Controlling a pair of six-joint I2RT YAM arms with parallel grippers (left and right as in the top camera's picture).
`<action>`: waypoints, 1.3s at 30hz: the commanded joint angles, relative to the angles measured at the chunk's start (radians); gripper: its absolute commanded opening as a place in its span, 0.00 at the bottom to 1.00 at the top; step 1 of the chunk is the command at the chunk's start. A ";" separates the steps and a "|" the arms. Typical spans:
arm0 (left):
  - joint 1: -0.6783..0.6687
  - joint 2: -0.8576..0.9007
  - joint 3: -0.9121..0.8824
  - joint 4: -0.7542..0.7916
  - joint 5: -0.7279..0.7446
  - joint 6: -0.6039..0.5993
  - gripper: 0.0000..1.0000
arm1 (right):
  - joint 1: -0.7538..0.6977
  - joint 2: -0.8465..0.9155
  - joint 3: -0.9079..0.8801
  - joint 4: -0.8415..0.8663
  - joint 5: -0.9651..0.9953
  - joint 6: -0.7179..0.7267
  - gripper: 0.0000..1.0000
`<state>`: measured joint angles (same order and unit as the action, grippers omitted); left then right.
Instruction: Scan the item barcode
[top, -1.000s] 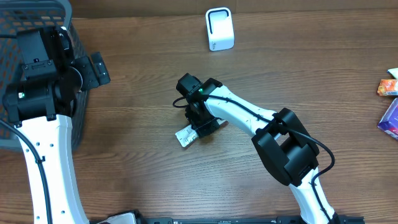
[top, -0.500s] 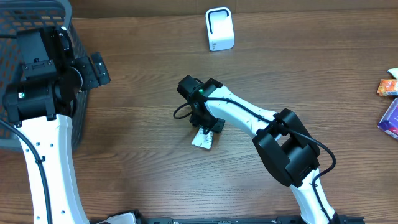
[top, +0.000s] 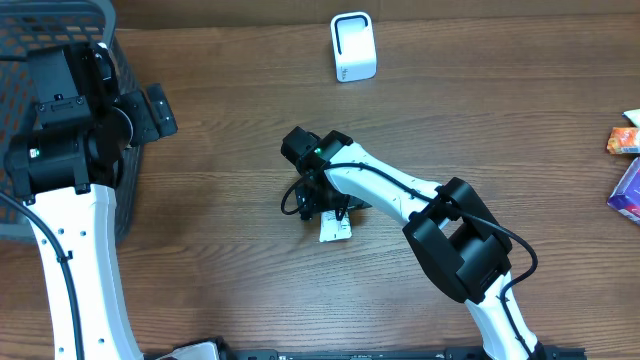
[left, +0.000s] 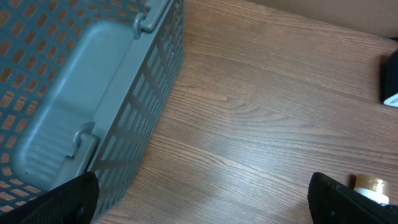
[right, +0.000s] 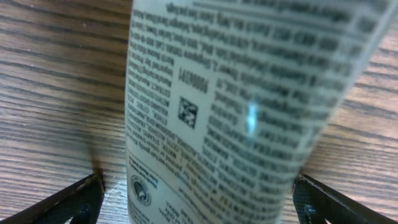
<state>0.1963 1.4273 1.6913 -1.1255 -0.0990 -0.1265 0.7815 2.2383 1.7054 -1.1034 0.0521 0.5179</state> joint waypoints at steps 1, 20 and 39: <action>0.000 -0.002 0.017 0.003 -0.008 0.015 1.00 | -0.003 -0.042 0.032 -0.024 0.094 -0.051 1.00; 0.000 -0.002 0.017 0.003 -0.008 0.015 1.00 | -0.167 -0.392 0.120 -0.187 -0.386 0.879 0.94; 0.000 -0.002 0.017 0.003 -0.008 0.015 1.00 | -0.137 -0.241 0.010 0.016 -0.286 1.634 0.80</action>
<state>0.1963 1.4273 1.6913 -1.1255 -0.0990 -0.1265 0.6437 1.9419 1.7313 -1.0470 -0.2352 2.0232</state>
